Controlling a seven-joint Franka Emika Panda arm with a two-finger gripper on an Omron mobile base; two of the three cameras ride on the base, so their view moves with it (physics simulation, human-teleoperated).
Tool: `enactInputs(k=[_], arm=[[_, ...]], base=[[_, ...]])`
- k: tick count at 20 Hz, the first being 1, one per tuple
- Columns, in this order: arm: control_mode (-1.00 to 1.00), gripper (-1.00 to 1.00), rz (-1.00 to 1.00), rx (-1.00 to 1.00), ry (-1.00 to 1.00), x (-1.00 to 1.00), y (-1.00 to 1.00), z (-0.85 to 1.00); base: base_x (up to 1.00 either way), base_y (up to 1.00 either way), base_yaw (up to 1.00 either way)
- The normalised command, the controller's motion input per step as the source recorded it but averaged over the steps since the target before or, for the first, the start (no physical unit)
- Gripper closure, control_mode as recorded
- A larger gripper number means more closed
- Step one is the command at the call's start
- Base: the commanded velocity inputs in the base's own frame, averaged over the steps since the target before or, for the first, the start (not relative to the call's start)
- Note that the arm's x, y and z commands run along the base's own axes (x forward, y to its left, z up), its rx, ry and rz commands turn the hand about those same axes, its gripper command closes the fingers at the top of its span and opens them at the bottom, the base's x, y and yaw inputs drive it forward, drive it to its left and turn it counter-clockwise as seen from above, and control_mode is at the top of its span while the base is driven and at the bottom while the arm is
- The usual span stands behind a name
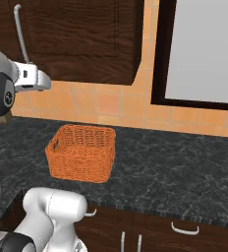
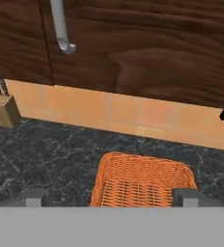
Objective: Open the cabinet, pick up the bread from the cabinet and place it in the basket. Then move the basket to the dining counter.
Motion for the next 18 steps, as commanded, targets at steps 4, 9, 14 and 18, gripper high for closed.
enactInputs(k=[4,9,14,18], arm=[[-1.0,-1.0,0.0,0.02,-0.11,0.04,0.49,0.89],[-1.0,-1.0,0.0,0.01,-0.1,0.28,0.56,0.62],[-1.0,-1.0,0.0,0.0,0.0,0.83,0.52,0.14],[-1.0,-1.0,0.0,0.0,0.0,0.94,0.14,0.0]], base=[[0.0,0.0,0.0],[0.0,0.0,0.0],[0.0,0.0,0.0],[0.0,0.0,0.0]])
